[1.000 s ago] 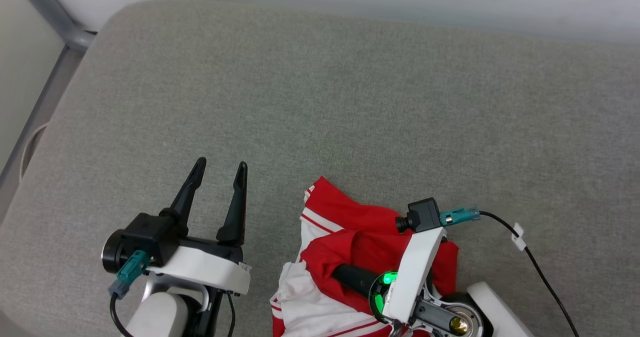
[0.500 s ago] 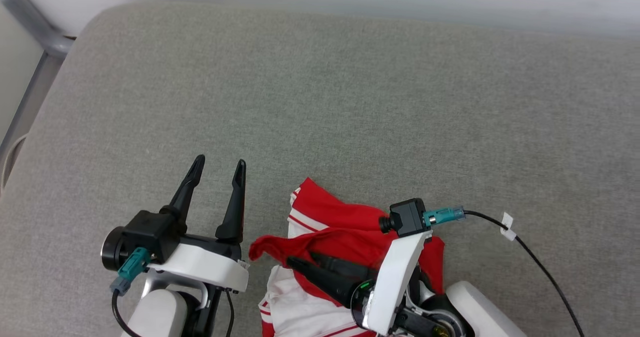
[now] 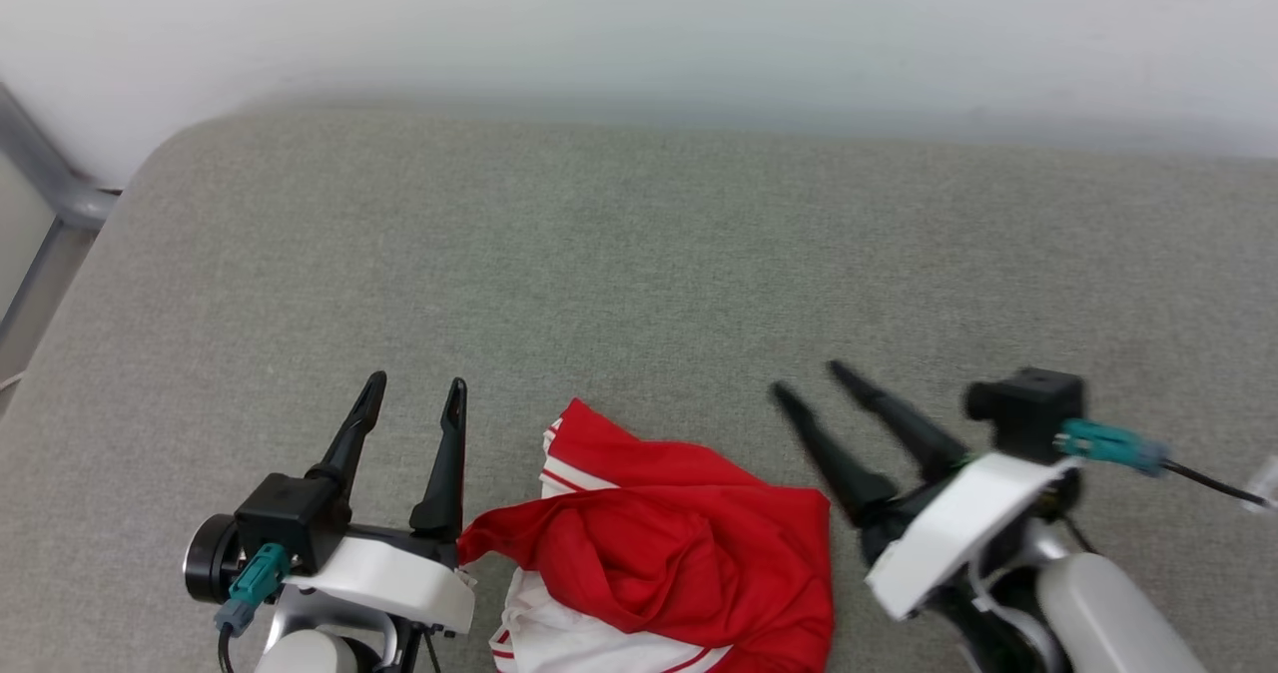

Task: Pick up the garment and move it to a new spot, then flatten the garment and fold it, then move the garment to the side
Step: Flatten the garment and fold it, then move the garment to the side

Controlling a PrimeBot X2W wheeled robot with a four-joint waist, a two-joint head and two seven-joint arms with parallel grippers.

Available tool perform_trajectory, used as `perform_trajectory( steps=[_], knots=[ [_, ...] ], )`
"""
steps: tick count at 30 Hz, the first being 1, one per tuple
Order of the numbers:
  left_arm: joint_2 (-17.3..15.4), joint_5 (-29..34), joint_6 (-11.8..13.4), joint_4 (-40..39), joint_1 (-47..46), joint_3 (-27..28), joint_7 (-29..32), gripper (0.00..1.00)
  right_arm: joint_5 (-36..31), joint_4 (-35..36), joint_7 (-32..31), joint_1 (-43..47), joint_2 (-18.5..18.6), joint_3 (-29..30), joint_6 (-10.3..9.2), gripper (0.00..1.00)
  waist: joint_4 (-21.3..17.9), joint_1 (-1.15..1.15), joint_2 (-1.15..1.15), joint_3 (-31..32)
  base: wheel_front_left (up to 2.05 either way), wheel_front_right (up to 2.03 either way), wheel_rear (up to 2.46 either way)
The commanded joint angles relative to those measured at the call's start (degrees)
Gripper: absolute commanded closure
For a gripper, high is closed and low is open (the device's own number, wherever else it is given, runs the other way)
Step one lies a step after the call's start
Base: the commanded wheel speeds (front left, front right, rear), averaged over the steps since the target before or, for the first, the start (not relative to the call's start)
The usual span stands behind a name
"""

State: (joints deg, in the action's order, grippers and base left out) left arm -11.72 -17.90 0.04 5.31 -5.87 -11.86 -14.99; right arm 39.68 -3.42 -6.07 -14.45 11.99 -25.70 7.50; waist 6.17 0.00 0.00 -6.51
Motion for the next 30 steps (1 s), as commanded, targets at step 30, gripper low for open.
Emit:
perform_trajectory(
  steps=[30],
  knots=[
    [-2.1, 0.6, 3.2, -1.3, 8.7, 1.1, 0.1, 0.00, -28.9, 15.1, 2.5, 25.0, -9.1, 32.6, -0.02, 0.00, -4.0, 0.00, 0.00, 8.3, 0.00, 0.00, 0.00]
  ],
)
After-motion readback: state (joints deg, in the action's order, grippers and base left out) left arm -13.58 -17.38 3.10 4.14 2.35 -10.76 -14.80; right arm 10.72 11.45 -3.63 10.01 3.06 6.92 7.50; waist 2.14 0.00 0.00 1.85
